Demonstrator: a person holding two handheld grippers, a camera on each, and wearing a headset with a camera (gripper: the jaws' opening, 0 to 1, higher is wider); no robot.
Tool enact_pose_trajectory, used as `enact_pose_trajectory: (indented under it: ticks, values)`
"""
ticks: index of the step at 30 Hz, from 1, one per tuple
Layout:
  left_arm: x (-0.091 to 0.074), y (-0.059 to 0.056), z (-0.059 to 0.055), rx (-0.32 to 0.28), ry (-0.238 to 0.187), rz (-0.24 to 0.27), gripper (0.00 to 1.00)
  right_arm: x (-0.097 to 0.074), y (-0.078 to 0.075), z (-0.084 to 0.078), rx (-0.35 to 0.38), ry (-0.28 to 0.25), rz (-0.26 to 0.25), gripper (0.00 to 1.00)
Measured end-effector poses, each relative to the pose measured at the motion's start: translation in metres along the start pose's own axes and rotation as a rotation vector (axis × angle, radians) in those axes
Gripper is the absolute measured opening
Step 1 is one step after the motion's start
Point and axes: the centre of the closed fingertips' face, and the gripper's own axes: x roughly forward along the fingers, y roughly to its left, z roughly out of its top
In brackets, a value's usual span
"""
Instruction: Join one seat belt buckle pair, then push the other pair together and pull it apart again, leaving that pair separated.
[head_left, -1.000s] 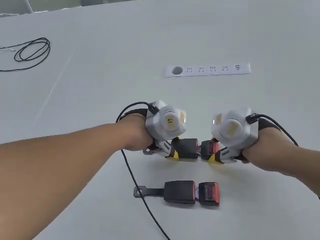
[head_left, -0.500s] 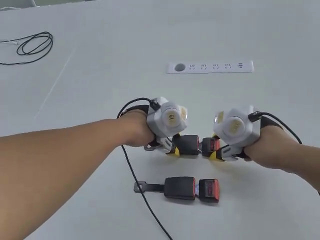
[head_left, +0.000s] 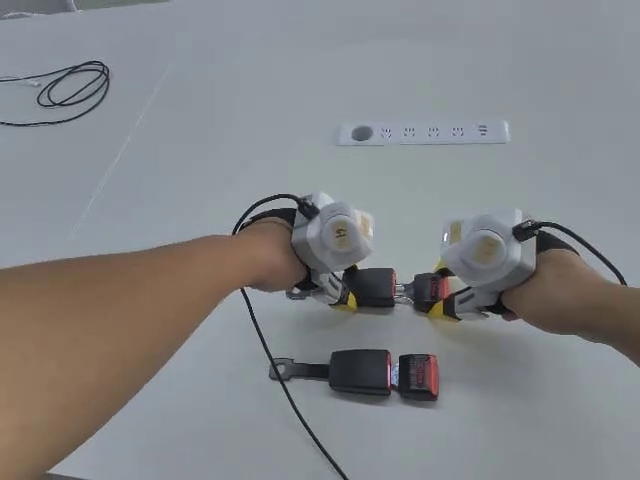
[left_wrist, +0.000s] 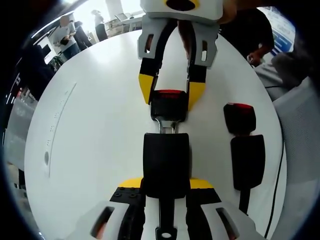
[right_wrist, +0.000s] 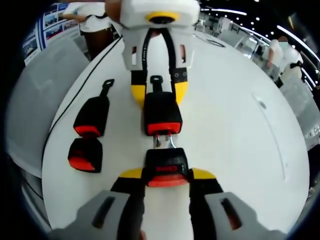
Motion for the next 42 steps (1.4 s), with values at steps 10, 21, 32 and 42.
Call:
enact_pose_trajectory:
  ticks: [10,21,32,42]
  values:
    - [0.001,0.0,0.0,-0.01,0.029,-0.007,0.31,-0.02,0.003,-0.03,0.018,0.015,-0.014,0.33]
    - [0.0,0.001,0.0,-0.021,0.027,-0.005,0.31,-0.054,0.006,-0.079,0.036,0.056,-0.038,0.34]
    - [-0.001,0.0,0.0,-0.037,0.009,0.019,0.32,-0.084,0.004,-0.122,0.066,0.108,-0.055,0.34]
    - [-0.001,0.0,0.0,-0.025,0.008,0.026,0.32,-0.088,0.003,-0.128,0.084,0.135,-0.053,0.36]
